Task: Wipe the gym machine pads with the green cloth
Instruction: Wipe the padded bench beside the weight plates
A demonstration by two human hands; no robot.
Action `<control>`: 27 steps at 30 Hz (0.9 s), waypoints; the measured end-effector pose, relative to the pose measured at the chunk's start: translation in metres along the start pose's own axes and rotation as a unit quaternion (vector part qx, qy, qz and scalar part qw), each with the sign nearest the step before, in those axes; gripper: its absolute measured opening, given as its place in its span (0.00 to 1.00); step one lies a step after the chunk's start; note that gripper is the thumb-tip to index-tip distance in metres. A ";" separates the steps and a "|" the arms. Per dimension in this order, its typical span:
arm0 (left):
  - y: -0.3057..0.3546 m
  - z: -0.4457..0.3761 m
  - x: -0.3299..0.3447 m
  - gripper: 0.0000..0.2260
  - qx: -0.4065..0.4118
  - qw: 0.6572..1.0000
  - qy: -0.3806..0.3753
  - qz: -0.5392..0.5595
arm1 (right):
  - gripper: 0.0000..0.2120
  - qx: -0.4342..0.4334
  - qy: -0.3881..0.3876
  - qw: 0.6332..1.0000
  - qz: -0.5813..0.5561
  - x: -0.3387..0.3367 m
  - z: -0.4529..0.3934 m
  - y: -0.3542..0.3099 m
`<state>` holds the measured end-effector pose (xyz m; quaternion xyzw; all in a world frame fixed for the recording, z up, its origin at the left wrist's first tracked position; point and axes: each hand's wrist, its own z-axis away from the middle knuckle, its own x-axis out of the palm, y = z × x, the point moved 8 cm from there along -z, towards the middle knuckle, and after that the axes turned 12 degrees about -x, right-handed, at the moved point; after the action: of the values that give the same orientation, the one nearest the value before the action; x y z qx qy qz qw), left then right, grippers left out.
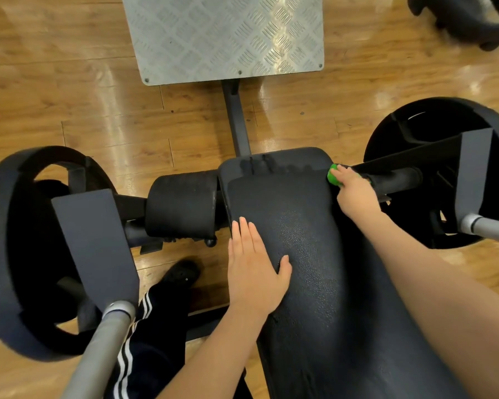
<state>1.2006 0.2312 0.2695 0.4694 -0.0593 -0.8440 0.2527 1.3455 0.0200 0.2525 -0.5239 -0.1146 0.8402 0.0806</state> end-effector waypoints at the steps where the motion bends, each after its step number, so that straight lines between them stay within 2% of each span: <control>1: 0.000 0.000 0.000 0.43 -0.002 1.000 -0.003 -0.004 | 0.28 0.000 -0.008 1.000 0.016 0.003 -0.002 -0.004; 6: 0.000 0.001 -0.004 0.43 -0.014 1.000 -0.011 -0.018 | 0.26 -0.043 -0.045 0.993 0.101 0.014 -0.014 -0.040; 10: -0.001 0.000 -0.003 0.39 -0.028 0.998 -0.037 -0.046 | 0.28 -0.108 -0.080 0.986 0.102 0.034 -0.026 -0.105; 15: -0.001 -0.001 -0.002 0.39 -0.033 0.997 -0.050 -0.042 | 0.32 -0.183 -0.120 0.972 0.085 0.061 -0.038 -0.171; 19: -0.002 -0.002 -0.001 0.39 -0.035 0.997 -0.055 -0.037 | 0.29 -0.255 -0.111 0.958 0.071 0.068 -0.032 -0.183; 24: 0.000 -0.001 -0.002 0.39 -0.026 0.998 -0.042 -0.037 | 0.30 -0.327 -0.189 0.924 0.066 0.066 -0.013 -0.172; 27: 0.000 0.001 -0.002 0.43 -0.020 0.998 -0.038 -0.037 | 0.28 -0.378 -0.187 0.905 0.058 0.062 0.002 -0.160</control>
<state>1.2006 0.2321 0.2710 0.4338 -0.0347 -0.8709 0.2285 1.3193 0.1893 0.2440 -0.3541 -0.4061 0.8194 -0.1957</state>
